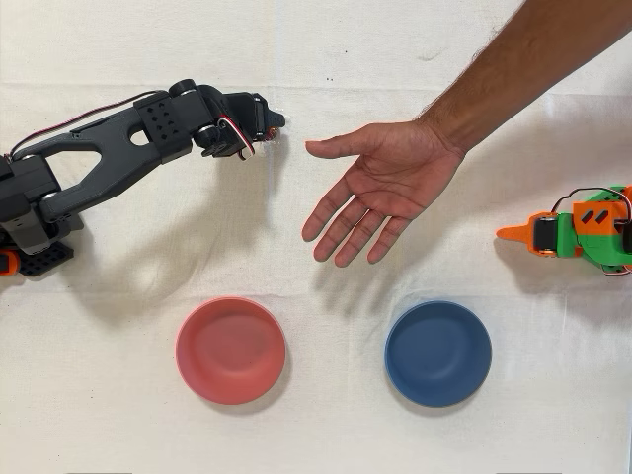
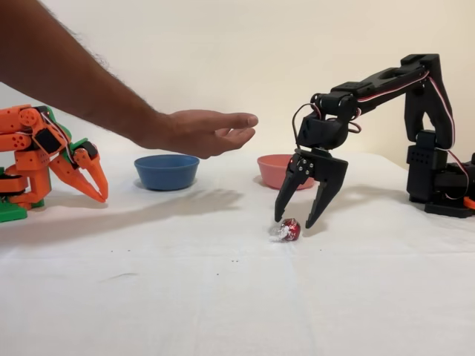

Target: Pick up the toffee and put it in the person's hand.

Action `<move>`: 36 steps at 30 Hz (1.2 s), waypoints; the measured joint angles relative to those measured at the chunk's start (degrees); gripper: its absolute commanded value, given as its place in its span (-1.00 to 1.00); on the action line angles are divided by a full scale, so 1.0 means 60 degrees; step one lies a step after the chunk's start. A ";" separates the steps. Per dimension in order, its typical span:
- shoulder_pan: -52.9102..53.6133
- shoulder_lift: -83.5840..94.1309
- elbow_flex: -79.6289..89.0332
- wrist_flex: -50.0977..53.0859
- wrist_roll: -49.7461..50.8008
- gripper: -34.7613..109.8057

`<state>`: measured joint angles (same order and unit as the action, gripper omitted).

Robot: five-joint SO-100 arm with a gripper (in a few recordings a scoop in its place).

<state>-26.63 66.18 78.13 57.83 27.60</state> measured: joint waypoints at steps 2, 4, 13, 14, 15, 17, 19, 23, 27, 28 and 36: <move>0.0000 -0.0073 0.0000 0.0000 0.0044 -0.20; 0.0000 -0.0161 0.0000 0.0000 0.0132 -0.20; 0.0000 -0.0820 -0.0425 0.0000 0.0498 -0.22; 0.0000 -0.0894 -0.0527 0.0000 0.0527 -0.22; 0.0000 -0.0937 -0.0601 0.0000 0.0527 -0.22; 0.0000 -0.0981 -0.0659 0.0000 0.0615 -0.24; 0.0029 -0.1084 -0.0791 0.0000 0.0674 -0.26; 0.0029 -0.1230 -0.1025 0.0088 0.0835 -0.30; 0.0029 -0.1304 -0.1143 0.0146 0.0952 -0.32; 0.0029 -0.1304 -0.1143 0.0146 0.0996 -0.34; 0.0029 -0.1304 -0.1318 0.0146 0.0776 -0.32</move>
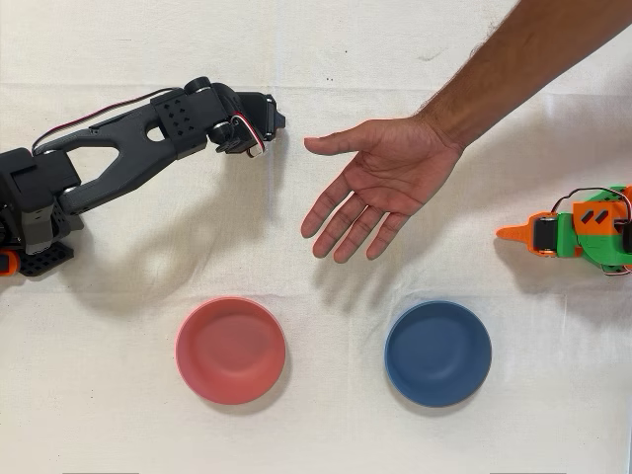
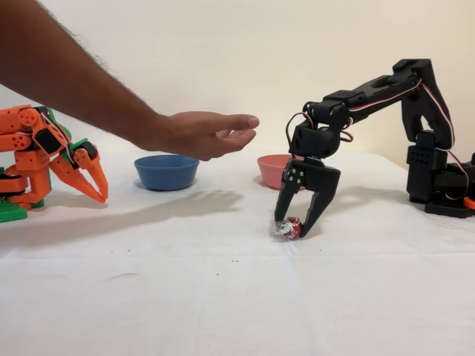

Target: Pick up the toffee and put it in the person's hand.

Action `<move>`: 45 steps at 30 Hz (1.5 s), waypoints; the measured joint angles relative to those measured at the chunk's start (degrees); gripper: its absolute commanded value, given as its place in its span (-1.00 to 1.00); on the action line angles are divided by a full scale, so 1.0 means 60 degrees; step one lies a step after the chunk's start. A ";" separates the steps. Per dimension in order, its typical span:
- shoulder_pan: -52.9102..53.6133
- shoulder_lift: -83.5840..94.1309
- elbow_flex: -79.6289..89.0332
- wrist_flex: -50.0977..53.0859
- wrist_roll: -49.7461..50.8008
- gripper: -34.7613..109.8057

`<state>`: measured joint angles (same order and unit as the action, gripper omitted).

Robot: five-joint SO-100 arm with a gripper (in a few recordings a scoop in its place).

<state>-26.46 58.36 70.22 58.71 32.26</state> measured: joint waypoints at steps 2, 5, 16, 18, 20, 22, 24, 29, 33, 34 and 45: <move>0.0000 0.0000 0.0000 -0.0029 -0.0059 -0.32; 0.0000 0.0000 0.0000 -0.0029 -0.0161 -0.32; 0.0220 0.0996 0.0103 -0.0322 -0.0630 -0.32; 0.0278 0.1304 0.0249 -0.0322 -0.0674 -0.32; 0.0337 0.1641 0.0483 -0.0322 -0.0791 -0.32; 0.0410 0.1963 0.0645 -0.0322 -0.0850 -0.33; 0.0513 0.2329 0.0879 -0.0322 -0.0850 -0.33; 0.0850 0.3223 0.1406 -0.0278 -0.0996 -0.33; 0.1172 0.3750 0.1611 -0.0278 -0.1113 -0.33; 0.1245 0.3853 0.1611 -0.0278 -0.1157 -0.33; 0.2080 0.4526 0.1948 -0.0454 -0.1318 -0.33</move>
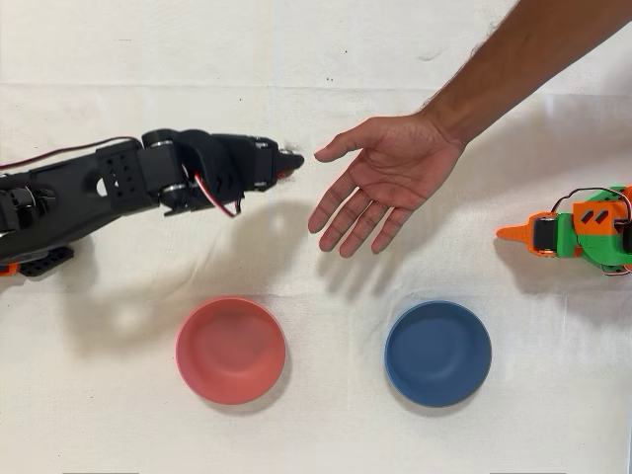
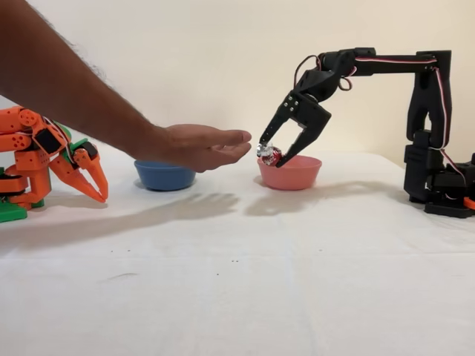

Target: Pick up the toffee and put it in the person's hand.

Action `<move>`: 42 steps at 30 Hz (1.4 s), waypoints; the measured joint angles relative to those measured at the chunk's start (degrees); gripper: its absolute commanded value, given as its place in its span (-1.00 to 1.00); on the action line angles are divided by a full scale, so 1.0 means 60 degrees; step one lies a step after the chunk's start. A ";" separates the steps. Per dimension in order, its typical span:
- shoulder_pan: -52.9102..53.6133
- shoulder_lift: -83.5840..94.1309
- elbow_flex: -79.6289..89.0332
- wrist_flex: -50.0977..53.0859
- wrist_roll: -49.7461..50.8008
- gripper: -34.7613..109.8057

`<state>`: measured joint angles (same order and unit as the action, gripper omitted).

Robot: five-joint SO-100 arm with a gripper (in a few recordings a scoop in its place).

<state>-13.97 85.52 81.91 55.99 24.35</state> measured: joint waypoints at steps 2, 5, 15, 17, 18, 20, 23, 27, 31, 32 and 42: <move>0.0132 0.0000 0.0000 0.0000 -0.0132 -0.33; 0.0190 0.0000 -0.0015 -0.0176 -0.0190 -0.33; 0.0293 0.0000 -0.0396 -0.0908 -0.0190 -0.33; 0.0293 0.0000 -0.0527 -0.0952 -0.0190 -0.33; 0.0293 -0.0044 -0.0659 -0.0952 -0.0190 -0.33; 0.0293 -0.0293 -0.0981 -0.0981 -0.0190 -0.33; 0.0293 -0.0791 -0.1509 -0.0981 -0.0190 -0.33; 0.0396 -0.1304 -0.2212 -0.0981 -0.0190 -0.33; 0.0439 -0.1919 -0.2842 -0.1011 -0.0190 -0.33; 0.0439 -0.2065 -0.3003 -0.1011 -0.0190 -0.33; 0.0718 -0.2944 -0.3867 -0.1597 -0.0117 -0.32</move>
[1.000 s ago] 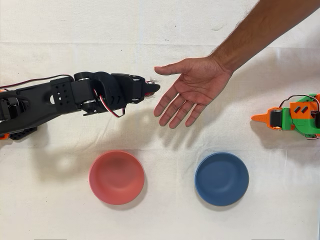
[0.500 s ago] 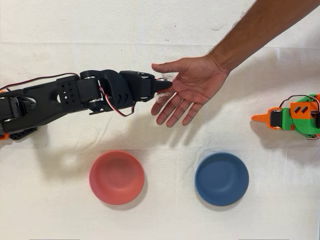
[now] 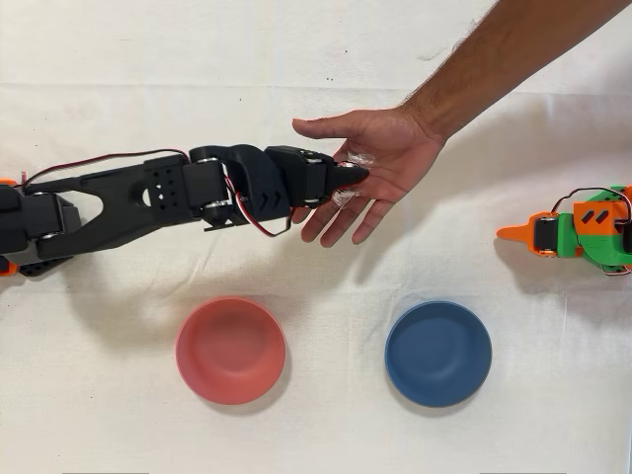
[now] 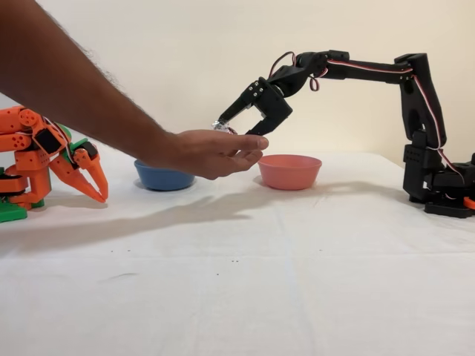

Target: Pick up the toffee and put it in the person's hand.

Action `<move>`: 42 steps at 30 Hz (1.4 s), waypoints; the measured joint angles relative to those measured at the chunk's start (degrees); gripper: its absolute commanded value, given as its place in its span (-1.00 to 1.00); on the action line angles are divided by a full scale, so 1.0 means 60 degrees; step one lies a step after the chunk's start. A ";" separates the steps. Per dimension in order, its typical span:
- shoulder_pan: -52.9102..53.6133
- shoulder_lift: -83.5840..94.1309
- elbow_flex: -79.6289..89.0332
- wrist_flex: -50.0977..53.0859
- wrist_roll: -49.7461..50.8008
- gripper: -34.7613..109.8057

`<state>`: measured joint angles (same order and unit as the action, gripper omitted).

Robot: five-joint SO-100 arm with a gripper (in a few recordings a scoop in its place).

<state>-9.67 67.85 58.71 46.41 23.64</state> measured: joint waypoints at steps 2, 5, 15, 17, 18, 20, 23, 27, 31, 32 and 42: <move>0.0029 -0.0088 -0.0015 -0.0132 0.0015 -0.32; 0.0059 -0.0161 -0.0161 -0.0249 0.0015 -0.32; 0.0264 -0.0337 -0.0410 -0.0513 0.0015 -0.32; 0.0249 -0.0337 -0.0425 -0.0513 0.0015 -0.32; 0.0249 -0.0337 -0.0425 -0.0513 0.0015 -0.32; 0.0249 -0.0337 -0.0425 -0.0513 0.0015 -0.31; 0.0264 -0.0337 -0.0425 -0.0513 0.0015 -0.28; 0.0249 -0.0337 -0.0425 -0.0659 -0.0044 -0.22; 0.0264 -0.0337 -0.0425 -0.0835 -0.0073 -0.21; 0.0264 -0.0337 -0.0425 -0.0850 -0.0073 -0.21; 0.0190 -0.0337 -0.0425 -0.0850 -0.0161 -0.22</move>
<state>-8.53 65.83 56.16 41.31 22.68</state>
